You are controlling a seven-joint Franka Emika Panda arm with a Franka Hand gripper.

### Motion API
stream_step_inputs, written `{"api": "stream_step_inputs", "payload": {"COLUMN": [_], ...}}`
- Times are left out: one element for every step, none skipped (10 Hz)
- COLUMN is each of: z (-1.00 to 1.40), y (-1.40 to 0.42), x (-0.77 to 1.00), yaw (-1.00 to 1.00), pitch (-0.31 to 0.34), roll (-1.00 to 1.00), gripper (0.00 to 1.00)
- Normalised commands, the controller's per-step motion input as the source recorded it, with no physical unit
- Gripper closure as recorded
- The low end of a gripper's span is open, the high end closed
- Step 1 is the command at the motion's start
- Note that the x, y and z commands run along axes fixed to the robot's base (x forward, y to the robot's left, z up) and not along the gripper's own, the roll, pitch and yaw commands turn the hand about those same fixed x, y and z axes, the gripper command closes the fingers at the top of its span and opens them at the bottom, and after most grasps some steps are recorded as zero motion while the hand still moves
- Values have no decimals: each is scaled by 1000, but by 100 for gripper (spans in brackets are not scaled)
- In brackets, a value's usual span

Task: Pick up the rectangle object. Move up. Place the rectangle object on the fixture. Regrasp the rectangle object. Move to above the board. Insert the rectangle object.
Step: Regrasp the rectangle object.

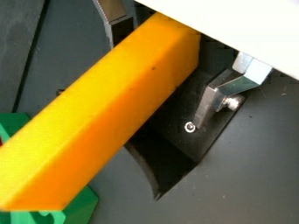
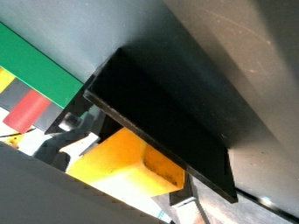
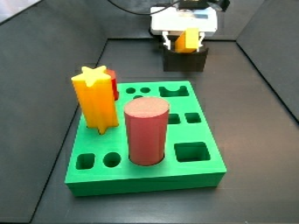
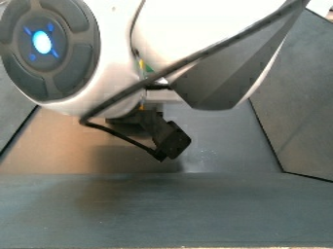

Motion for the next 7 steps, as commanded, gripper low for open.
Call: {"api": "stream_step_inputs", "payload": {"z": [1000, 1000, 1000, 1000, 891, 711, 589], "y": [-2, -6, -9, -8, -3, 0, -1], "x": [-8, -25, -35, -40, -41, -37, -34], "yaw": [-20, -4, 11, 19, 27, 28, 26], "pitch": [-23, -18, -14, -4, 18, 34, 46], "roll": [64, 72, 75, 71, 62, 57, 53], "gripper": [0, 0, 0, 0, 0, 0, 0]}}
